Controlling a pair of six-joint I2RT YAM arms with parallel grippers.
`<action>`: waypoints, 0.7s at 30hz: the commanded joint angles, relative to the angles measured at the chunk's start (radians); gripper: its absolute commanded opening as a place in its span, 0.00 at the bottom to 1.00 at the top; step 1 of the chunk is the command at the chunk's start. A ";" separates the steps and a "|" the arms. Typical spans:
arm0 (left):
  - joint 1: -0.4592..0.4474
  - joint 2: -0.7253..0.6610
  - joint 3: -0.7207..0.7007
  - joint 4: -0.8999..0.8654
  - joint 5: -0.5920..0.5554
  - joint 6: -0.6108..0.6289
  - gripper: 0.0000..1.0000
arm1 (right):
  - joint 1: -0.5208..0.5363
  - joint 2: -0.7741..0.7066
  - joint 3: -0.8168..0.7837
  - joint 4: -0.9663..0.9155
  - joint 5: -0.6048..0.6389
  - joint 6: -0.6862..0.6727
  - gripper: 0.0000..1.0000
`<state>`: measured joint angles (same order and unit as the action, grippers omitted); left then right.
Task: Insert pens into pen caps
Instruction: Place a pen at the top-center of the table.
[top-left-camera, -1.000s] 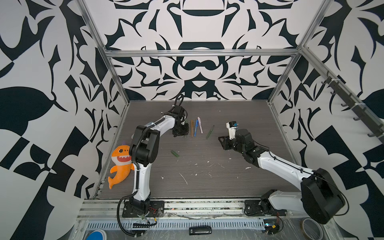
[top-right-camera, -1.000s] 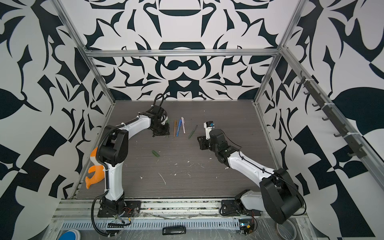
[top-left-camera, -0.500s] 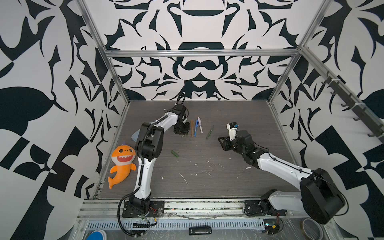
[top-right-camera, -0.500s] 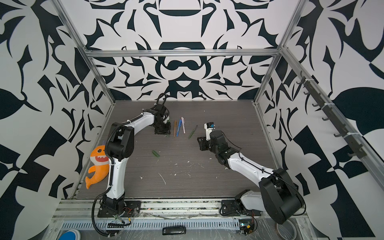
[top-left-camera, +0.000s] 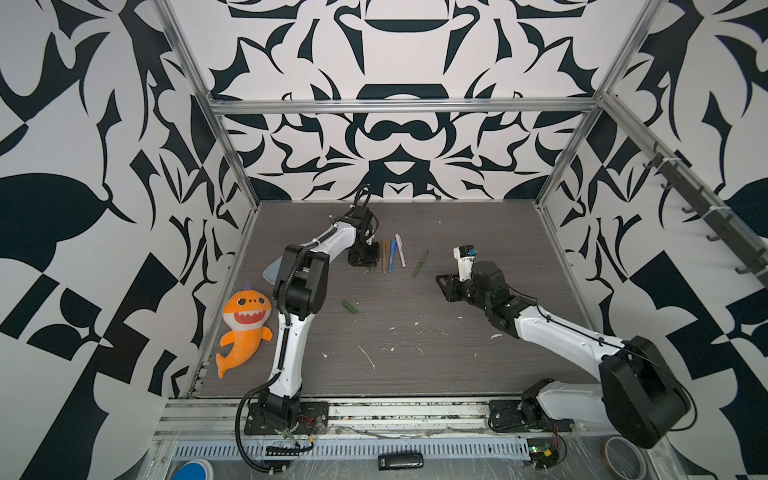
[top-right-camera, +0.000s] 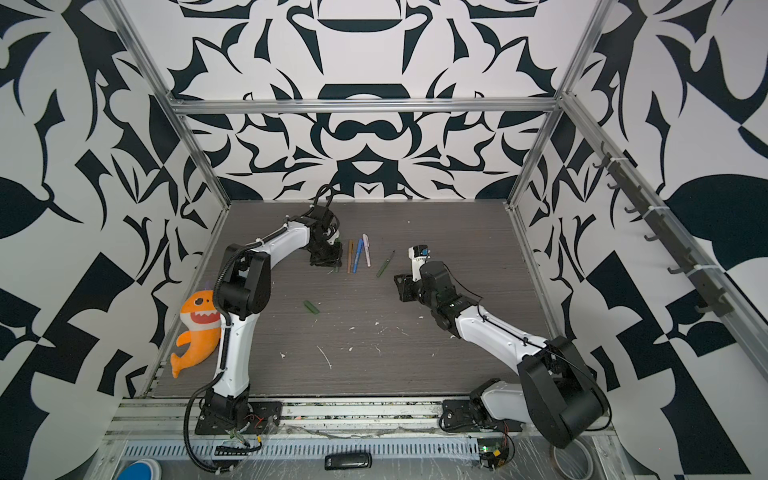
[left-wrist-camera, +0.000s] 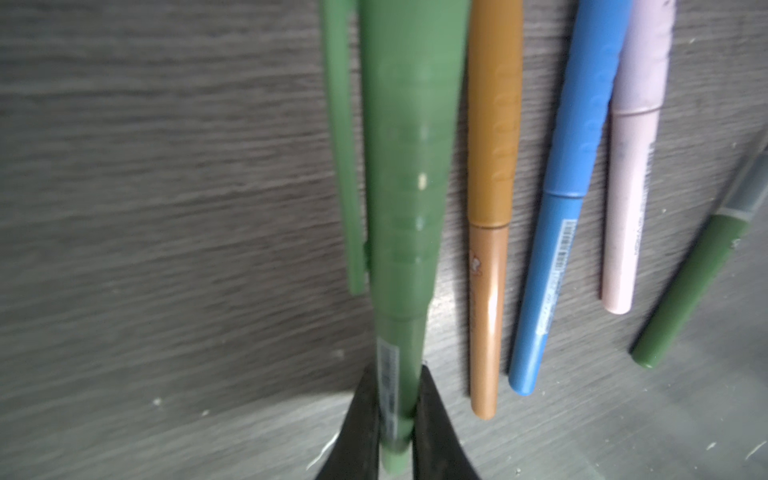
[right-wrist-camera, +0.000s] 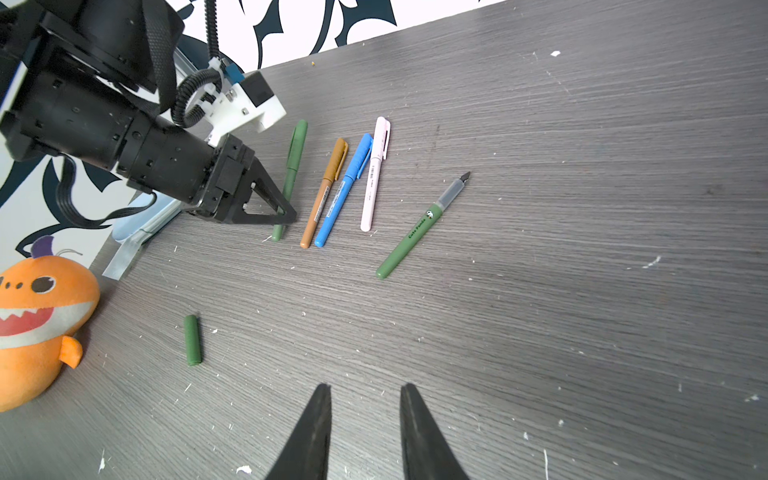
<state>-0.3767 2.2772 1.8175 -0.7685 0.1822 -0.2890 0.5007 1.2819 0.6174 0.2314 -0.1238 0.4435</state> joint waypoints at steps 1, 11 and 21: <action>0.004 0.030 -0.004 -0.057 0.005 0.004 0.17 | -0.002 -0.026 -0.001 0.046 -0.012 0.006 0.31; 0.004 0.016 -0.026 -0.056 0.005 0.009 0.20 | 0.004 -0.032 -0.001 0.045 -0.016 0.009 0.30; 0.005 -0.084 -0.046 -0.057 0.046 0.011 0.21 | 0.013 -0.030 -0.001 0.048 -0.019 0.008 0.30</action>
<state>-0.3767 2.2593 1.7935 -0.7689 0.2005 -0.2871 0.5060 1.2816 0.6132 0.2379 -0.1368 0.4465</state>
